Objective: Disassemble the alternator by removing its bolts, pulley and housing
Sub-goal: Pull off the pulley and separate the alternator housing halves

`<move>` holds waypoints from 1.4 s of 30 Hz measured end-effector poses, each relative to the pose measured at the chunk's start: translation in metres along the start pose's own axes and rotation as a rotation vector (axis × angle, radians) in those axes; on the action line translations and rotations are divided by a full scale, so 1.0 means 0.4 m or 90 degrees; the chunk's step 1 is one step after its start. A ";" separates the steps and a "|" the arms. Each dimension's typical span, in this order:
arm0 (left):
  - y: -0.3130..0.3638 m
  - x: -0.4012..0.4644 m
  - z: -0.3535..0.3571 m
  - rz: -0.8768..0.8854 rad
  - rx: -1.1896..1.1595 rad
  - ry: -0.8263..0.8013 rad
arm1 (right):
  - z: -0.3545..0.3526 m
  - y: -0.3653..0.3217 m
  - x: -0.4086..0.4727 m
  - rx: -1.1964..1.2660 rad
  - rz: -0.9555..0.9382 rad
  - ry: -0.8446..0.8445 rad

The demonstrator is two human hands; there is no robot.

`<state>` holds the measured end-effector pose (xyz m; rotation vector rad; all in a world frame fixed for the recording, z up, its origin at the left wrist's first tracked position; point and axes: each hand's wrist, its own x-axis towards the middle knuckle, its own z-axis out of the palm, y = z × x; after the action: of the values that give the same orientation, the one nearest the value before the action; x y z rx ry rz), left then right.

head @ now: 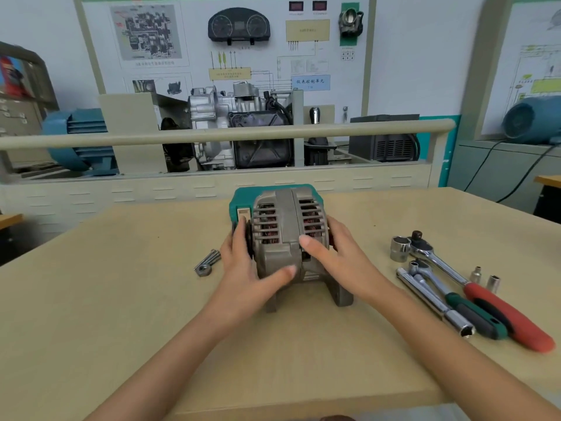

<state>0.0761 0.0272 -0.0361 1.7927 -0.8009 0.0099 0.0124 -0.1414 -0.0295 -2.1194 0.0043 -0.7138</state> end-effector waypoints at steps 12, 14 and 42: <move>0.031 0.028 0.055 -0.075 0.010 0.053 | 0.039 -0.014 -0.034 -0.066 -0.018 0.098; 0.032 0.043 0.056 -0.085 0.001 0.054 | 0.034 -0.019 -0.010 -0.055 0.017 0.096; 0.039 0.089 0.031 -0.174 -0.079 0.018 | -0.011 0.015 -0.013 -0.011 0.119 -0.112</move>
<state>0.0908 -0.0039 -0.0140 1.7665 -0.5205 -0.1892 0.0073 -0.1471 -0.0345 -2.1574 0.1117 -0.4166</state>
